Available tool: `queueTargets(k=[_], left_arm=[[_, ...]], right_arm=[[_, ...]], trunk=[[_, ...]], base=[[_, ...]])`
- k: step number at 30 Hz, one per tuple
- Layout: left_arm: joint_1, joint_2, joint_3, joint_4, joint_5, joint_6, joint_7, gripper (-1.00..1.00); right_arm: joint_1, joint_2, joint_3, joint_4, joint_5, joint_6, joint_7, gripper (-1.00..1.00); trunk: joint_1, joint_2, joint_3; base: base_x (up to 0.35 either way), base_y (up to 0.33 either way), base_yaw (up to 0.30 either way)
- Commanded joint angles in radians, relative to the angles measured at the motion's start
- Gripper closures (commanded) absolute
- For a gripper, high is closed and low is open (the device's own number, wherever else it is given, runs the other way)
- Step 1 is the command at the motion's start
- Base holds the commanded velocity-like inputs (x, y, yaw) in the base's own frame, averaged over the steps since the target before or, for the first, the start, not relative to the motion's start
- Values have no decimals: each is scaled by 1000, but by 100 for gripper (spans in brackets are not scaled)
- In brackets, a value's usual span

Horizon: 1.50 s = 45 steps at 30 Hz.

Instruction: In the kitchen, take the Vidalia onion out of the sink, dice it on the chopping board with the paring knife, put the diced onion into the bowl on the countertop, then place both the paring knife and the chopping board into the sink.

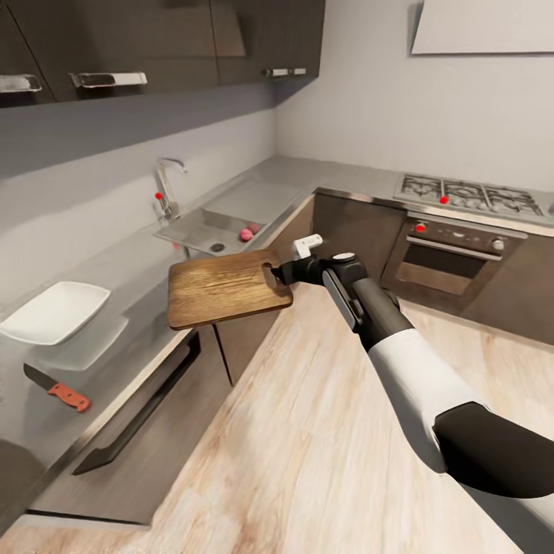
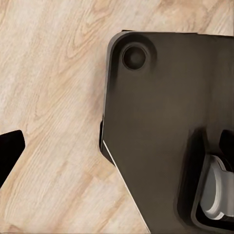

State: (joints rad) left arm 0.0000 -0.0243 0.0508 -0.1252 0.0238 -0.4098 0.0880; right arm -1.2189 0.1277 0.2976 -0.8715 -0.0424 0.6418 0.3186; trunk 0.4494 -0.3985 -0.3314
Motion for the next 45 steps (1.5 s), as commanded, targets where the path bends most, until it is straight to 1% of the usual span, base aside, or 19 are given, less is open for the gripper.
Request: queueTargets(k=[1, 45], left_arm=[[0, 0, 4, -1, 2, -3, -1, -100], [0, 0, 4, -1, 2, -4, -1, -100]], right_arm=[[-1, -1, 0, -1, -5, 6, 0, 100], [-1, 2, 2, 0, -5, 6, 1, 100]], trunk=[[1, -2, -2], [1, -2, -31]], base=[[117, -296, 276], [118, -296, 276]])
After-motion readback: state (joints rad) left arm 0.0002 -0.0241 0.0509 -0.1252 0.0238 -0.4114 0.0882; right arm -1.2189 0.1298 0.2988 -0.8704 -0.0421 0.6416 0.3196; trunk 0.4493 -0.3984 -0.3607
